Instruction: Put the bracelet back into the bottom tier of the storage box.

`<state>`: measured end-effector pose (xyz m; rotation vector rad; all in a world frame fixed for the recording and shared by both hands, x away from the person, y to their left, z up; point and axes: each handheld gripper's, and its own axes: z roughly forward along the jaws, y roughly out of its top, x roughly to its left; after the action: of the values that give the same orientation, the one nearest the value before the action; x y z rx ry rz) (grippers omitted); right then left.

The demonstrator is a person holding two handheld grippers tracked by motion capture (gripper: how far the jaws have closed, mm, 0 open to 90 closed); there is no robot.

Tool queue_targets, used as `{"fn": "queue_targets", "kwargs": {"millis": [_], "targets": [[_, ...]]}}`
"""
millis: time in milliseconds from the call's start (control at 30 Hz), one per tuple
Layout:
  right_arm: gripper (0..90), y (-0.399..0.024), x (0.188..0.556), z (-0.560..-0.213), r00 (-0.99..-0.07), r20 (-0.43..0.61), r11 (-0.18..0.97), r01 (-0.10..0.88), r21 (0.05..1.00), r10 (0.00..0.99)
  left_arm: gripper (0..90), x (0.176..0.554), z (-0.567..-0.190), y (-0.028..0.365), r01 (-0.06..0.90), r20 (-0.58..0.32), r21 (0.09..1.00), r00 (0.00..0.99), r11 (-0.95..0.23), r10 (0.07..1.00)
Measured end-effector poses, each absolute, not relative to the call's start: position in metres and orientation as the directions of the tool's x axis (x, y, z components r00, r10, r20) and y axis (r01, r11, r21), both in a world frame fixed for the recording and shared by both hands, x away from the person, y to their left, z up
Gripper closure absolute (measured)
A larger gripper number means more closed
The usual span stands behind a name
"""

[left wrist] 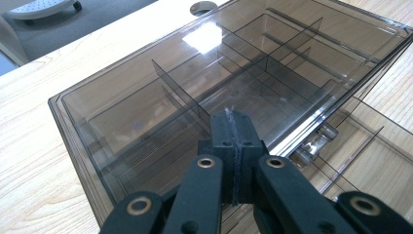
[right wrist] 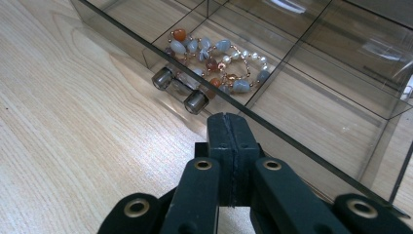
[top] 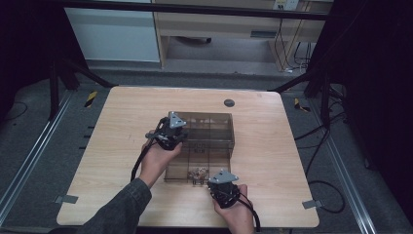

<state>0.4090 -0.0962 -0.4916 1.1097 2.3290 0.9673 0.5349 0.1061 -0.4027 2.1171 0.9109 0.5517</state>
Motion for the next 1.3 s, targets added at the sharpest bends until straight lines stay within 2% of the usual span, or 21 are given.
{"fn": "queue_targets", "kwargs": {"millis": [1300], "targets": [[90.0, -0.094, 0.426, -0.496, -0.610, -0.041, 0.455, 0.543, 0.705, 0.791, 90.0, 0.534, -0.403, 0.104, 0.425, 0.098, 0.771, 0.656, -0.474, 0.748]]}}
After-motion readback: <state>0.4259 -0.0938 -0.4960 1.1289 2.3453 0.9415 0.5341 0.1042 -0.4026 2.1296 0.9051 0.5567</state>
